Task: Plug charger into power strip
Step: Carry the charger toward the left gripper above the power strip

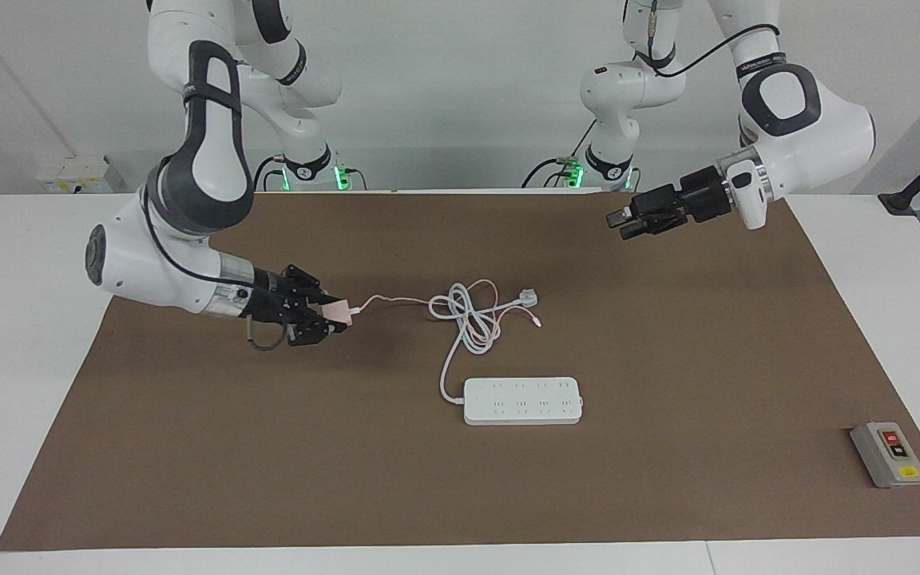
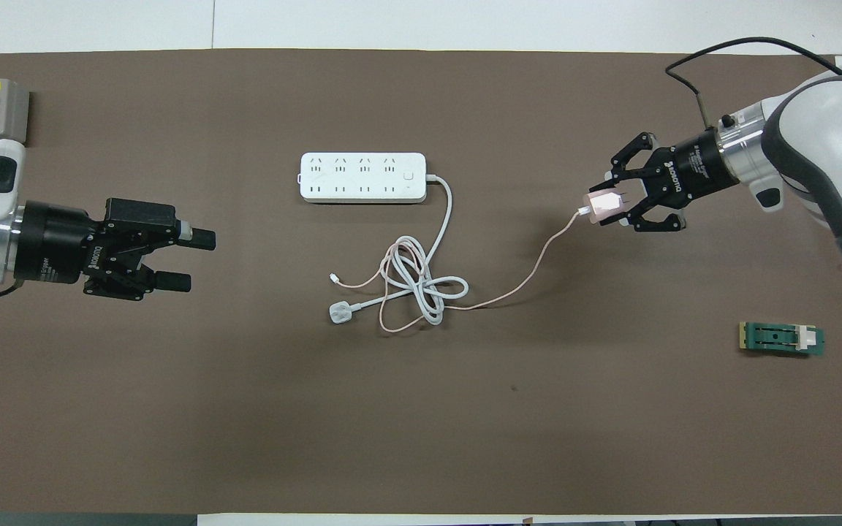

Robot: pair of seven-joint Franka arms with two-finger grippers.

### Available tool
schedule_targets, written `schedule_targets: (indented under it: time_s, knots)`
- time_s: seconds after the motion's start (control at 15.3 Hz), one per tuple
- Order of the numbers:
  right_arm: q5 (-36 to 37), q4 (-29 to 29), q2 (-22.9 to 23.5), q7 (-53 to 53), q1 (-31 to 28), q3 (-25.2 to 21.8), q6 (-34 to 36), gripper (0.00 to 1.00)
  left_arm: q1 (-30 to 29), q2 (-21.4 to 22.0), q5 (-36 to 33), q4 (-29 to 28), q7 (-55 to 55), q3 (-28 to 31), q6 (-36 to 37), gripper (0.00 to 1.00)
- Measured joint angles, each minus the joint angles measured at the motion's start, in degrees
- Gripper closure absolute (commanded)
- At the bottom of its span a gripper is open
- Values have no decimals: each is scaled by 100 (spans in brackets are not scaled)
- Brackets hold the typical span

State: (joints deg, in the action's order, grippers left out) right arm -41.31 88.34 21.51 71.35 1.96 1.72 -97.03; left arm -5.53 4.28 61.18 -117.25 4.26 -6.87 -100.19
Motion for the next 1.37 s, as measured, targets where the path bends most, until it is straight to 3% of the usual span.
schedule_targets:
  time_s: [0.52, 0.78, 1.11, 1.37]
  knots:
    - [-173, -398, 22, 1327, 1329, 29, -1173, 100, 1, -509, 1751, -185, 2007, -6, -126, 0]
    - [-175, -400, 37, 1738, 1806, 29, -1725, 100, 31, -1108, 2811, -196, 3605, -35, 151, 0]
    - [-179, -402, 105, 2320, 2349, 31, -2498, 100, 148, -1542, 3158, -87, 4511, -41, 144, 0]
    - [-189, -403, 172, 2708, 2545, 31, -2665, 100, 345, -1691, 3264, 136, 5017, -39, -146, 0]
